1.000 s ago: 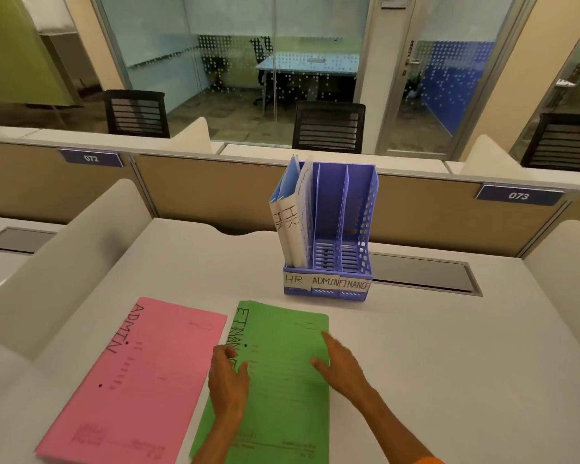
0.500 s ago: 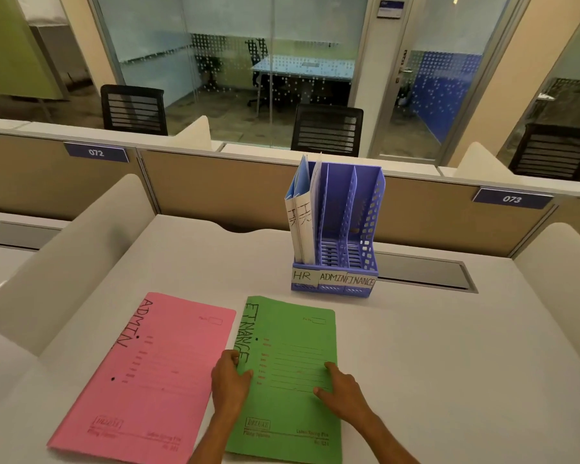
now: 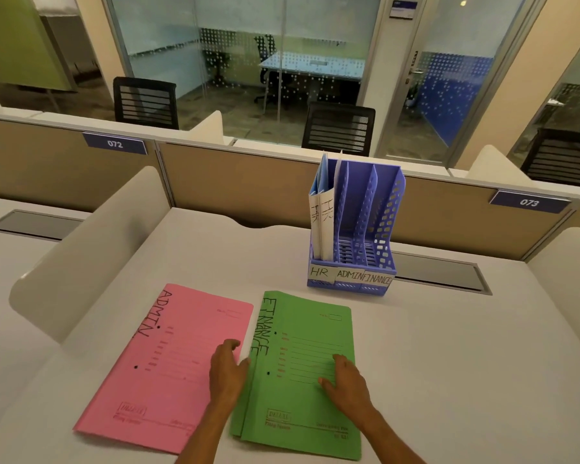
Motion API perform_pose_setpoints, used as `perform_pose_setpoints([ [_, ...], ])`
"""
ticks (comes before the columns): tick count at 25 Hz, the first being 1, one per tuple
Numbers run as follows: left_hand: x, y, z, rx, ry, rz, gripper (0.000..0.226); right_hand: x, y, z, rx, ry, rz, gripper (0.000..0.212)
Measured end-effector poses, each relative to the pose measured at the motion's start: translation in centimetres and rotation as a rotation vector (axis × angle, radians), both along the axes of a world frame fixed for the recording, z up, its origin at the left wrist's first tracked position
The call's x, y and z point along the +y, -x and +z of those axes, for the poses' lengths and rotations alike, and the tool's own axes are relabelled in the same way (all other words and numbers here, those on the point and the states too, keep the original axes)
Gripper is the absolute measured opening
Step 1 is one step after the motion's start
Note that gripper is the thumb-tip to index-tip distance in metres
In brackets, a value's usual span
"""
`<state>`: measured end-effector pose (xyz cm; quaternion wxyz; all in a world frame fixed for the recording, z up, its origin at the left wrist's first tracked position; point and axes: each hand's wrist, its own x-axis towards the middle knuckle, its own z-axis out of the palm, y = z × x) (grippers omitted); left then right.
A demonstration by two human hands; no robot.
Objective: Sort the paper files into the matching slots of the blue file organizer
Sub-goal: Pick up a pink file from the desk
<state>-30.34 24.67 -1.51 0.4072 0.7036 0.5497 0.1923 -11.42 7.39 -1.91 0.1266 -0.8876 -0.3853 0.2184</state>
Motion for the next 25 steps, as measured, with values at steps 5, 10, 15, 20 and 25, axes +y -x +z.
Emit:
perform_pose_setpoints([
  [5,5.5,5.5,1.1,0.122,-0.041,0.158,0.045,5.1,6.0,1.3,0.008,-0.152,0.188,0.064],
  [10,11.0,11.9,2.0,0.44,-0.121,0.241,0.05,9.3,12.8,2.2,0.16,-0.185,0.459,0.059],
  [15,13.4,15.4,1.2,0.51,0.028,0.227,0.05,10.6,15.9,1.2,0.22,-0.032,0.544,0.06],
  [20,13.9,15.6,1.0,0.385,0.065,0.23,0.072,10.1,16.0,1.0,0.18,-0.006,0.541,0.059],
  [25,15.8,15.9,2.2,0.221,0.15,0.204,0.093,9.7,16.2,0.8,0.199,-0.033,0.543,0.065],
])
